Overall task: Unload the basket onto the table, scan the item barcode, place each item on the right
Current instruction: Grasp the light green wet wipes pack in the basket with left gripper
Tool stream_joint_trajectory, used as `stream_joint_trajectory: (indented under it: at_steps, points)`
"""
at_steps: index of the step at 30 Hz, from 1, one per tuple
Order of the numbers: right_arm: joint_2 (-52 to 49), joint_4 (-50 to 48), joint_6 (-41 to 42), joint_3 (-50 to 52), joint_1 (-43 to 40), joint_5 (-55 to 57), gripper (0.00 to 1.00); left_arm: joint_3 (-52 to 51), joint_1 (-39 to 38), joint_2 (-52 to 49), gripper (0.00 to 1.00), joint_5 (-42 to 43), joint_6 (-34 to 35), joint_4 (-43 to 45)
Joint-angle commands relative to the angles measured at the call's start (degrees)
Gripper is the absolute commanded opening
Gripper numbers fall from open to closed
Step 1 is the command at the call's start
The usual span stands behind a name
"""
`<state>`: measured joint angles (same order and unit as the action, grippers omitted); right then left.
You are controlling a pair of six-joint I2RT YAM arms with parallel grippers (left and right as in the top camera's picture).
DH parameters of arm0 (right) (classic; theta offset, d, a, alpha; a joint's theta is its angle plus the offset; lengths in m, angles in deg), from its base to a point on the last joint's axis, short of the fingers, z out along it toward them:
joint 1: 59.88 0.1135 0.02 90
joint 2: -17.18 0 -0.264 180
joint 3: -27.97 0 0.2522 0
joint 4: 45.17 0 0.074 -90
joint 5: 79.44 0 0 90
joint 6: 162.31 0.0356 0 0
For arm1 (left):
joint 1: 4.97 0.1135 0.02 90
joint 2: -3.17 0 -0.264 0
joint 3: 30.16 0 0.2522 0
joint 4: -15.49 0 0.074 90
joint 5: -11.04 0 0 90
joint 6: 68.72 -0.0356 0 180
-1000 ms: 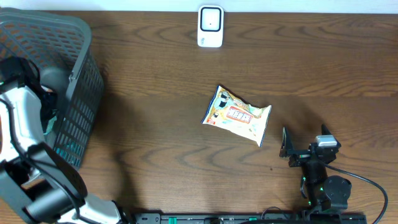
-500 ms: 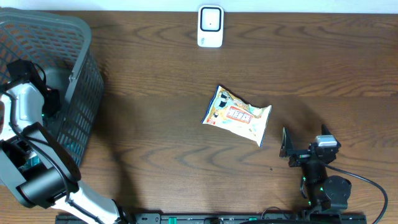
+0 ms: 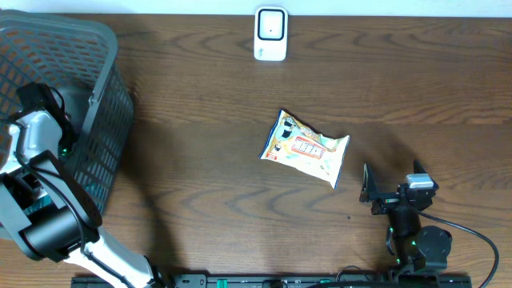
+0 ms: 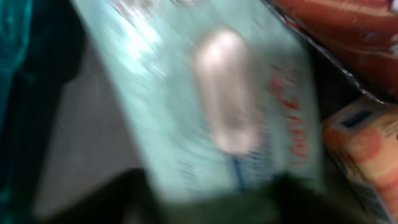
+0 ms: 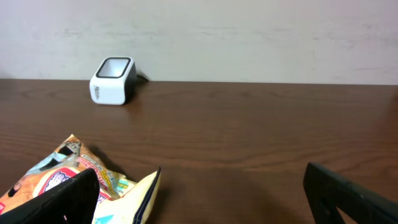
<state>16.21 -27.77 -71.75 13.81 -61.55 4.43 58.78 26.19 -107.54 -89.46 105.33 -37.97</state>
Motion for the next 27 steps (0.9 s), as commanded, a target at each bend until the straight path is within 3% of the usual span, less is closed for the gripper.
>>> stream_joint_trajectory:
  at_steps: [1, 12, 27]
  points:
    - [0.3, 0.2, -0.9, 0.1, 0.3, 0.2, 0.99, -2.0, 0.7, -4.0, 0.08, -0.7, -5.4, -0.7]
    - [0.3, 0.2, -0.9, 0.1, 0.3, 0.2, 0.99, -2.0, 0.4, 6.4, 0.07, -0.5, -22.4, -1.0]
    - [0.3, 0.2, -0.9, 0.1, 0.3, 0.2, 0.99, -2.0, -0.7, 42.3, 0.07, 5.1, -23.8, -0.8]
